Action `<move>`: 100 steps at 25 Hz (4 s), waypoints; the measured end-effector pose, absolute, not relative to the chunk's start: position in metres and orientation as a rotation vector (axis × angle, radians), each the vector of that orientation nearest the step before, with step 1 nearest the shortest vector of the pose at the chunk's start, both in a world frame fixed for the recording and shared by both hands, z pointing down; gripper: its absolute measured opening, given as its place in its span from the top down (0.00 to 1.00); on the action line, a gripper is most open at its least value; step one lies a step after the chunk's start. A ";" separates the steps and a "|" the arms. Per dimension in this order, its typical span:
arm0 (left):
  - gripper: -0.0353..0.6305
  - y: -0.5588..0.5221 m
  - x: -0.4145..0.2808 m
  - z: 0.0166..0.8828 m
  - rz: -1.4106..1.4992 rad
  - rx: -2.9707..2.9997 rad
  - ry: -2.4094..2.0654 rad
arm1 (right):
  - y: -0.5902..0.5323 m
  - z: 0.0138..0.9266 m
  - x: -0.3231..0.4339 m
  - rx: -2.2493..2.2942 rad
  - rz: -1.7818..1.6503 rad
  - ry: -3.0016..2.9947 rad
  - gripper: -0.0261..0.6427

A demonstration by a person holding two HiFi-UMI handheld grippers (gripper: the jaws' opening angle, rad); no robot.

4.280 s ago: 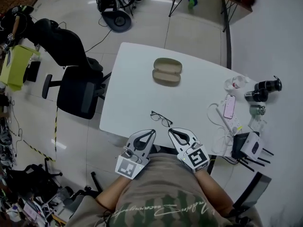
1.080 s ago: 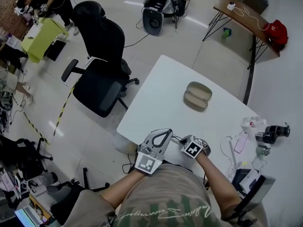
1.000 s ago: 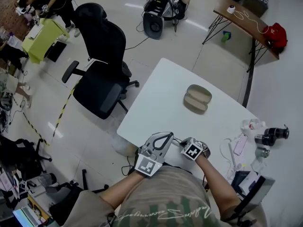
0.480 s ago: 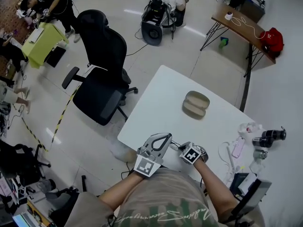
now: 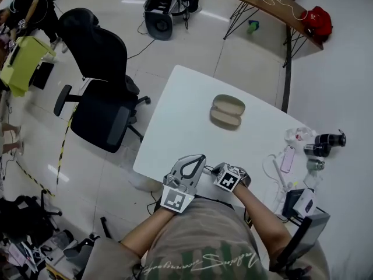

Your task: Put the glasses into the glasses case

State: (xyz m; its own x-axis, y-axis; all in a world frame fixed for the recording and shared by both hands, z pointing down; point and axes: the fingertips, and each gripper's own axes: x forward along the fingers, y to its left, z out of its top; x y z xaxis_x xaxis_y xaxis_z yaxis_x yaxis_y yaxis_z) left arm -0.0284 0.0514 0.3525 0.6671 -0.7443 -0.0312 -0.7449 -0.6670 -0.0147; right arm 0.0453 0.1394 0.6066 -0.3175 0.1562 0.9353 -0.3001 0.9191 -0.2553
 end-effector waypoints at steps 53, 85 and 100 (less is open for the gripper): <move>0.94 0.014 0.008 0.394 -0.044 -2.980 1.108 | 0.101 0.597 0.066 0.023 0.437 -1.903 0.92; 0.94 0.019 0.008 0.389 -0.130 -2.936 1.188 | 0.098 0.592 0.080 -0.002 0.438 -1.918 0.92; 0.94 0.020 -0.006 0.378 -0.093 -2.913 1.218 | 0.085 0.591 0.078 0.016 0.405 -1.914 0.92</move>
State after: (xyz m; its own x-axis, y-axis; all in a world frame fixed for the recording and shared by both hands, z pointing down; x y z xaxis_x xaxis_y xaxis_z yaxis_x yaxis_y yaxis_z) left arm -0.0056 0.0198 0.3782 0.7009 -0.7106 0.0608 -0.7116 -0.7025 -0.0066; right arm 0.0784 0.0847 0.5908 -0.3765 0.1804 0.9087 -0.2029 0.9410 -0.2709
